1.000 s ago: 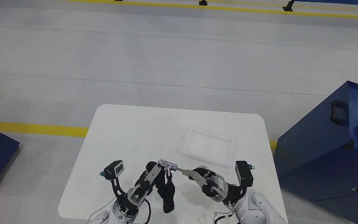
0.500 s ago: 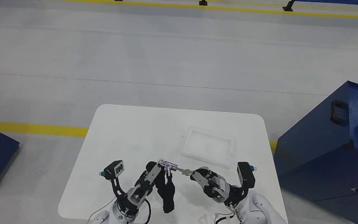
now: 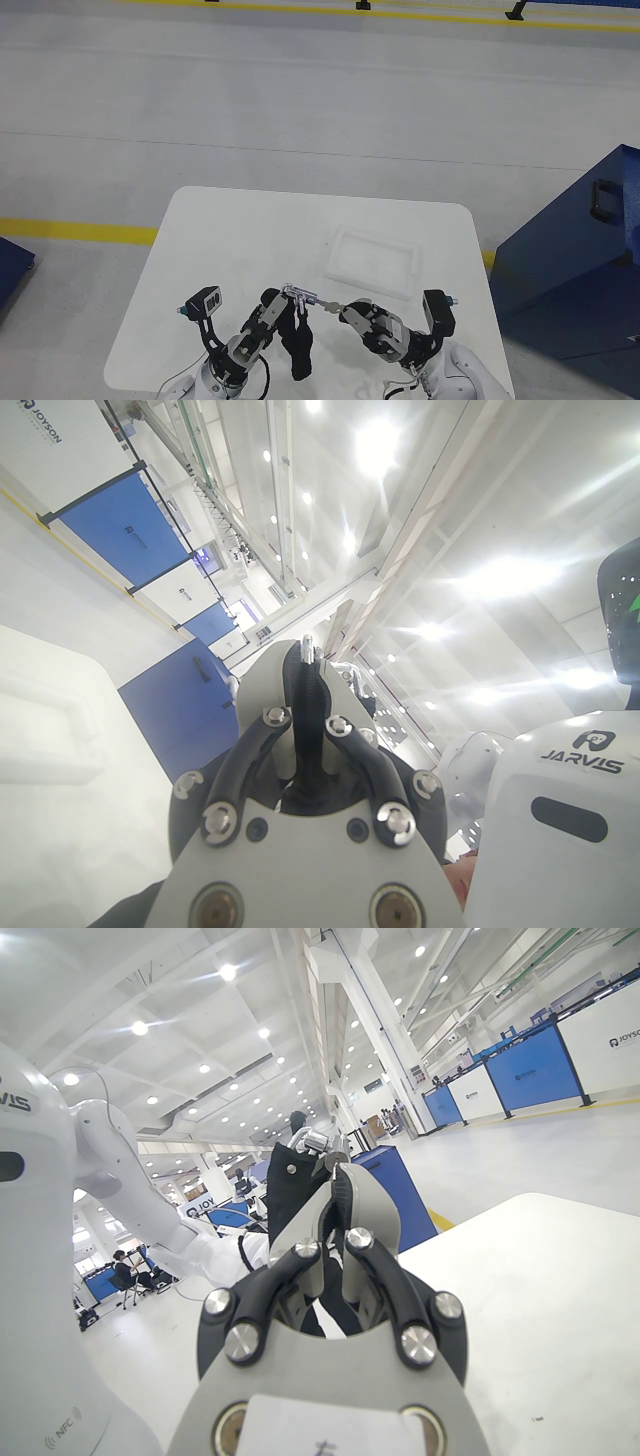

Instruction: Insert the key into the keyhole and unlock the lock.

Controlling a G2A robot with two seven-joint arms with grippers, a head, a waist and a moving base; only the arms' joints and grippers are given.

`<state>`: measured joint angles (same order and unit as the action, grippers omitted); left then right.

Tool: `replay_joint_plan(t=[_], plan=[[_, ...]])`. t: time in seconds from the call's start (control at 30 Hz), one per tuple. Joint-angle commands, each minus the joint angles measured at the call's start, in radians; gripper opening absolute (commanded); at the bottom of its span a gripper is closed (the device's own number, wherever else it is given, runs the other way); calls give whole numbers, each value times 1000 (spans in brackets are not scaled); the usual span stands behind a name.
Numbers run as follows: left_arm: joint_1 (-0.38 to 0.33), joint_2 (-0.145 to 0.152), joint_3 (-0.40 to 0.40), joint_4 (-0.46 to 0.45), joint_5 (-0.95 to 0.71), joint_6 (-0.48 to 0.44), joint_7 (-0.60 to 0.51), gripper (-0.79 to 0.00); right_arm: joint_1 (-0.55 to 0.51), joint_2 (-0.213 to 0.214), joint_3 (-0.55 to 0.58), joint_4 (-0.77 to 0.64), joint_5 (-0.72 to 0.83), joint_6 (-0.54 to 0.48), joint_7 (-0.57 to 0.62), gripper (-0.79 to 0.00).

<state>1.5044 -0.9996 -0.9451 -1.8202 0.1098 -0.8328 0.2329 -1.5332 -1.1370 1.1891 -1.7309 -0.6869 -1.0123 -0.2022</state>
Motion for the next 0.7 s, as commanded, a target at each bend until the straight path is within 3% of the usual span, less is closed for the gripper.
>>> replay_joint_plan(t=[0.0,0.67], plan=[[0,0,0,0,0,0,0,-785,3,0,-2,1,1,0,1,-785],[0,0,0,0,0,0,0,-785,3,1,0,6,2,0,3,-785]])
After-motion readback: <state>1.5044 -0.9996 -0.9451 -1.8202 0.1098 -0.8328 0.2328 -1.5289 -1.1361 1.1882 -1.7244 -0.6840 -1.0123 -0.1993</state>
